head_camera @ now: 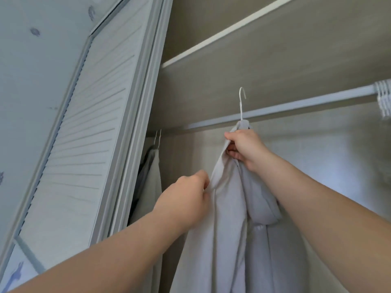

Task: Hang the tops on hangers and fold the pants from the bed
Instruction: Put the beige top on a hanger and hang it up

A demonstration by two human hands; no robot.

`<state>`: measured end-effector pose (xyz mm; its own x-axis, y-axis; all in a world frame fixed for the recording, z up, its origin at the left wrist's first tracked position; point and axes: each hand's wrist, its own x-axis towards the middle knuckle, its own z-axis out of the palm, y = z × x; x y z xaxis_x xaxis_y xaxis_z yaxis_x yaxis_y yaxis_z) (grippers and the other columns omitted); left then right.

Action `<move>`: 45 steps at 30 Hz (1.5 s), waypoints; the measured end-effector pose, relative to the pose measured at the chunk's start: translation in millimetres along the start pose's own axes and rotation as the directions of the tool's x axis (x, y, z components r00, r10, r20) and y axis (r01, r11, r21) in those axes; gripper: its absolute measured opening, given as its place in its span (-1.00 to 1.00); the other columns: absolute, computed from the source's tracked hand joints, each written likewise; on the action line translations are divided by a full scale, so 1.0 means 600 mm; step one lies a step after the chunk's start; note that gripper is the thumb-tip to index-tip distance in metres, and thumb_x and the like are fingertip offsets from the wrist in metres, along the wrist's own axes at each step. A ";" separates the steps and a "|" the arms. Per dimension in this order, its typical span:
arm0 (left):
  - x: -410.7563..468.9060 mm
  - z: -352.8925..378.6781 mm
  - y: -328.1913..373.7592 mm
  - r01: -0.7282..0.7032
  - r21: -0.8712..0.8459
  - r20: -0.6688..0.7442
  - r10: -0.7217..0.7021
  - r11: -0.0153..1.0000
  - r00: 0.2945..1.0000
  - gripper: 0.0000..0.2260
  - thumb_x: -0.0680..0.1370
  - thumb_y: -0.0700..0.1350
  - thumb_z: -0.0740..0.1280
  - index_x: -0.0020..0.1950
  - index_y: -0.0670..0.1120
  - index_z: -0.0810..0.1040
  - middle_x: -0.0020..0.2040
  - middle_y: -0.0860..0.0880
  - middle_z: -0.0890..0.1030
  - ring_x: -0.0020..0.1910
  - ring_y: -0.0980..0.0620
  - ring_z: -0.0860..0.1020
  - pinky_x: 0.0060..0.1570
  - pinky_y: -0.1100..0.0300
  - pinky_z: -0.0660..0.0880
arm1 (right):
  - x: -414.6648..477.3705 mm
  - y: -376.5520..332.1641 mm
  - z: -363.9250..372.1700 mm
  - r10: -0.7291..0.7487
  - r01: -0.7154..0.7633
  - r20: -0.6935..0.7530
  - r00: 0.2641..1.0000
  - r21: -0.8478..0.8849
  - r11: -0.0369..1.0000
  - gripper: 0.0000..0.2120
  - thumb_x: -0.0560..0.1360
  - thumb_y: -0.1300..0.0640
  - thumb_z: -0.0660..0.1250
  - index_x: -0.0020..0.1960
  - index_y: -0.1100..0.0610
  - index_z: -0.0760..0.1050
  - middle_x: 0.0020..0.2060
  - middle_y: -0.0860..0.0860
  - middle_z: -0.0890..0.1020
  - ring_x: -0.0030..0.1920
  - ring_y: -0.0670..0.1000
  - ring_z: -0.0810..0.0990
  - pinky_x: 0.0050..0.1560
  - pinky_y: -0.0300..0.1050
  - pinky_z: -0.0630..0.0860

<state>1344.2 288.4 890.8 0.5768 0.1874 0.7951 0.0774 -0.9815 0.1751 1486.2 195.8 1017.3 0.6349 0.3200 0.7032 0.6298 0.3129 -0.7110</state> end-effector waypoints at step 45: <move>0.097 0.097 -0.177 0.204 0.053 0.142 -0.210 0.977 0.967 -0.98 0.56 -0.12 0.24 -0.07 -0.01 0.43 -0.11 -0.01 0.53 -0.14 -0.06 0.55 -0.17 0.07 0.54 | 0.101 0.163 0.132 -0.042 0.145 0.222 0.974 -0.474 0.868 -0.73 0.53 0.41 0.07 0.03 0.24 0.50 -0.11 0.28 0.61 -0.35 0.24 0.60 -0.53 -0.07 0.56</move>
<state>1416.6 401.5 884.5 0.6573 0.3816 0.6498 0.2362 -0.9232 0.3032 1550.7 316.6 990.2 0.4926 0.4972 0.7142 0.8514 -0.1056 -0.5137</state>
